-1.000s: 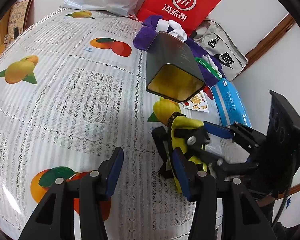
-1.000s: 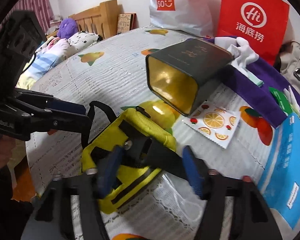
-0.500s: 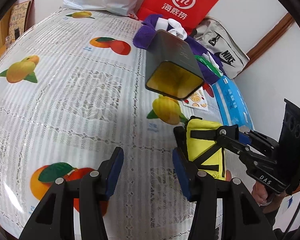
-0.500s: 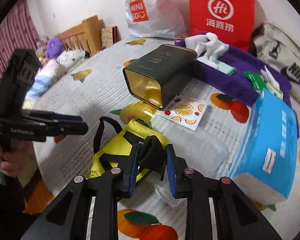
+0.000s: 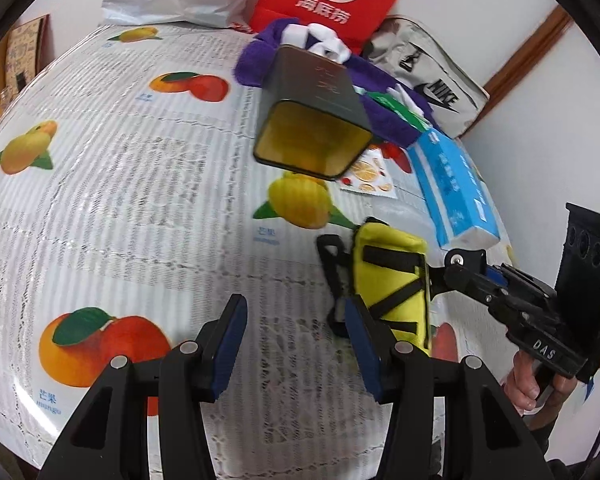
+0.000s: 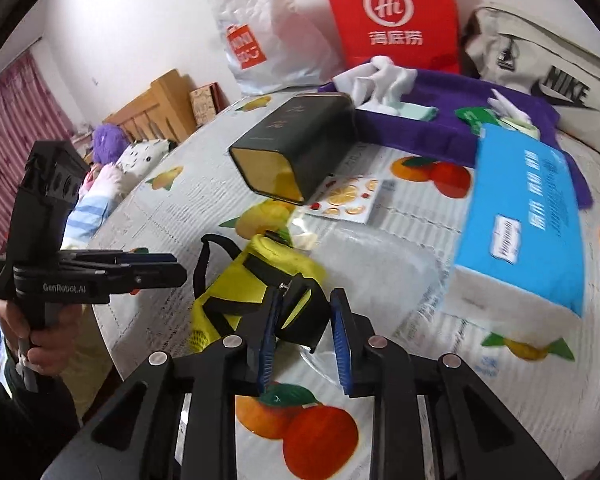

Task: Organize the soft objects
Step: 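Lift the yellow bag with the left tool while the right tool opens and withdraws, then carry the yellow mesh bag over the purple towel with the left tool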

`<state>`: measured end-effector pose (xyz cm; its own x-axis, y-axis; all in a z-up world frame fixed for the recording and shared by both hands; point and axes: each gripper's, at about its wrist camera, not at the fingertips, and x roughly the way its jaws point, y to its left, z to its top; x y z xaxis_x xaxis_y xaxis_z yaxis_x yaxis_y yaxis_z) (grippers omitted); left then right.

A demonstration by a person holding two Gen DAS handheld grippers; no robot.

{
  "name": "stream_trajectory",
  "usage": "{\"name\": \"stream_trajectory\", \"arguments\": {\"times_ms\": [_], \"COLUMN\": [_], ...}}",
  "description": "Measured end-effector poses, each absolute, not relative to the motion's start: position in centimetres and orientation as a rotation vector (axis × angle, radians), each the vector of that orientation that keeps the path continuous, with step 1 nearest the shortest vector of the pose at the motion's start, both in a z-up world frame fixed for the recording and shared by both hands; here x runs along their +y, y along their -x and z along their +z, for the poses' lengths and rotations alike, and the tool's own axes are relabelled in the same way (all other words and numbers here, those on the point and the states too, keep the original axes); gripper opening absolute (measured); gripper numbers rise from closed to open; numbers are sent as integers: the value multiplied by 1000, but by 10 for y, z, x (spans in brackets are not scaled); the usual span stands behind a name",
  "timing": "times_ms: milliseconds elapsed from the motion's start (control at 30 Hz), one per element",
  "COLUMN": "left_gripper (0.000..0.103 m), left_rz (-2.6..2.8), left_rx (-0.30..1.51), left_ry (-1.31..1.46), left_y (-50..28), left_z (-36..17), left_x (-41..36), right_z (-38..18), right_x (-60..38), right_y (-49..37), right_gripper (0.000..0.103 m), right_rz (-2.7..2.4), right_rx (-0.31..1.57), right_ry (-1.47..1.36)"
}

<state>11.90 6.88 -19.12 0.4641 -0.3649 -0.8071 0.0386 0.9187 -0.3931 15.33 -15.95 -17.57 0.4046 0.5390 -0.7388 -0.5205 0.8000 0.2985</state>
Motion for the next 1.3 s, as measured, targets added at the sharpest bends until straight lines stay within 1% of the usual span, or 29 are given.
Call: {"name": "stream_trajectory", "arguments": {"times_ms": [100, 167, 200, 233, 300, 333, 367, 500, 533, 633, 767, 800, 867, 900, 1000, 1100, 1300], "left_gripper": [49, 57, 65, 68, 69, 73, 74, 75, 81, 85, 86, 86, 77, 65, 52, 47, 47], "left_rz": [-289, -301, -306, -312, -335, -343, -346, -283, -272, -240, -192, -185, -182, -189, -232, -270, -220], "left_rx": [1053, 1044, 1034, 1024, 1025, 1028, 1032, 1085, 1080, 1063, 1043, 1037, 1021, 1013, 1015, 1019, 1006], "left_ry": [331, 315, 302, 288, 234, 212, 188, 114, 103, 25, -75, -81, -68, -54, 21, 89, 157], "left_y": [-118, -119, -119, -120, -124, -125, -127, -138, -139, -138, -138, -138, -137, -136, -135, -131, -126], "left_z": [-187, -182, -180, -178, -175, -175, -176, -196, -198, -200, -204, -203, -201, -199, -194, -192, -183], "left_x": [59, 50, 44, 37, 20, 13, 6, -18, -21, -36, -52, -53, -51, -49, -36, -23, 3], "right_z": [-168, -164, -162, -161, -160, -159, -159, -160, -161, -166, -178, -180, -184, -185, -189, -192, -192], "right_x": [-172, -180, -184, -188, -199, -203, -209, -232, -238, -253, -266, -266, -265, -264, -261, -259, -261], "right_y": [-148, -145, -143, -141, -138, -137, -134, -127, -126, -122, -124, -125, -126, -126, -125, -126, -128], "right_gripper": [25, 25, 25, 25, 24, 24, 24, 24, 24, 24, 24, 24, 24, 24, 24, 24, 24], "right_rz": [646, 611, 595, 583, 553, 537, 515, 472, 464, 437, 417, 415, 417, 420, 422, 425, 413], "right_rx": [926, 908, 901, 897, 900, 899, 898, 895, 896, 904, 919, 923, 929, 930, 940, 949, 967], "right_ry": [-56, -50, -50, -52, -54, -51, -47, -63, -71, -97, -142, -149, -154, -152, -151, -152, -160]}}
